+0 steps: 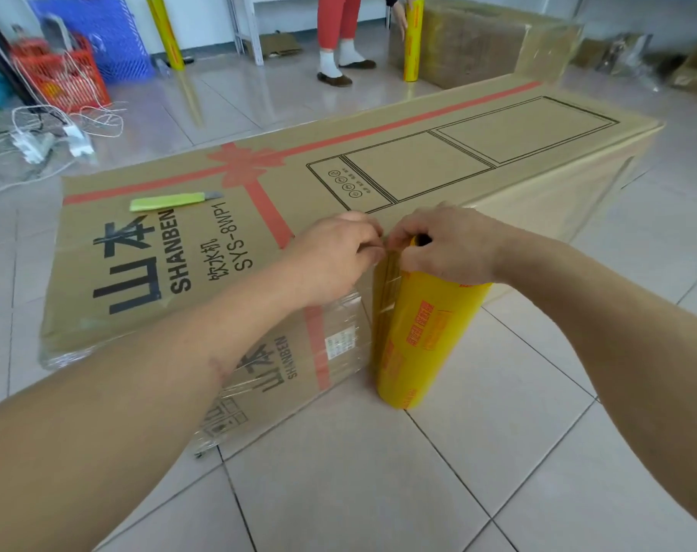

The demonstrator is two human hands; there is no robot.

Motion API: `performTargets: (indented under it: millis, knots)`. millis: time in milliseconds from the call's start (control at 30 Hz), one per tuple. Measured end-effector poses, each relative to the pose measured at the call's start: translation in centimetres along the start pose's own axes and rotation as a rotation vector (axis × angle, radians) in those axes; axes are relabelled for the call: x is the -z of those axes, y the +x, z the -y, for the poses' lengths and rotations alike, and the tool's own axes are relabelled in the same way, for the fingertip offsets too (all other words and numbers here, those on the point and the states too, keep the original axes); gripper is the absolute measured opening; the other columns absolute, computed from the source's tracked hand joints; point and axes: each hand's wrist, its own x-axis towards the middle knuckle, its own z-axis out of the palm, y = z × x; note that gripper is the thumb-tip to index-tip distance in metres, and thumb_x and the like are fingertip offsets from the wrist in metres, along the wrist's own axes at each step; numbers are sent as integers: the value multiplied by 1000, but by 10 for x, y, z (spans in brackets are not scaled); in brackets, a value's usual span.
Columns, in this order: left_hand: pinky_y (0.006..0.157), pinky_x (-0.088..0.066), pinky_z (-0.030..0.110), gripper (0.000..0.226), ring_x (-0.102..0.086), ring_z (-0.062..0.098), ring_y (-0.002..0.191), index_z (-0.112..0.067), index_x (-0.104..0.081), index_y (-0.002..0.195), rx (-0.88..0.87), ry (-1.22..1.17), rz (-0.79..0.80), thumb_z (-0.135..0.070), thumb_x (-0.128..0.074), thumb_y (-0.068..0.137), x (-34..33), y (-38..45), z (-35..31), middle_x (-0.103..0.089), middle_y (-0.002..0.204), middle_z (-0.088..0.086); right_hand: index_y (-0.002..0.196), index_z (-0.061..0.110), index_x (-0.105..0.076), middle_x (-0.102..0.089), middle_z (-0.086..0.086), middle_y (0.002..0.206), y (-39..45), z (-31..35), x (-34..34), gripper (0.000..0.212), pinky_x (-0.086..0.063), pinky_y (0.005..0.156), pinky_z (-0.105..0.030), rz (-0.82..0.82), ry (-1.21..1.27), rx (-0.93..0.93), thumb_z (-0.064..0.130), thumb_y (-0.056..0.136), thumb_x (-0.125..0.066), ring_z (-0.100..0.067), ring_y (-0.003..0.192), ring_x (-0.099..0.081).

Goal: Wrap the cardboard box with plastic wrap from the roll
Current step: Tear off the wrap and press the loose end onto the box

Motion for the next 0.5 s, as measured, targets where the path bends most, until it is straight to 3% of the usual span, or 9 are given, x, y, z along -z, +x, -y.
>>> performTargets:
  millis: [67,300,500]
  knots:
    - [111,-40,32,25,-58,26,135,-6,-78,120,-6,-21,-18,-20,-58,112,-1,0,1,-67,143,4,108,39,-68,-61,8,106,1,-4,-2,23,-38,97,-33,-25,-69,36,45,87,-59,-15,107,-47]
    - [95,-37,28,21,-60,25,124,-6,-75,112,-61,-25,-31,-18,-58,112,-4,-2,4,-67,134,4,84,37,-67,-58,13,92,9,-5,-2,10,-36,78,-28,-50,-38,54,46,86,-62,-12,92,-49]
    - [86,-29,20,22,-58,22,116,-5,-73,113,-89,22,19,-19,-55,113,0,-4,0,-66,127,6,83,26,-66,-58,13,92,7,-9,-3,15,-38,87,-34,-42,-53,107,39,88,-61,-15,97,-46]
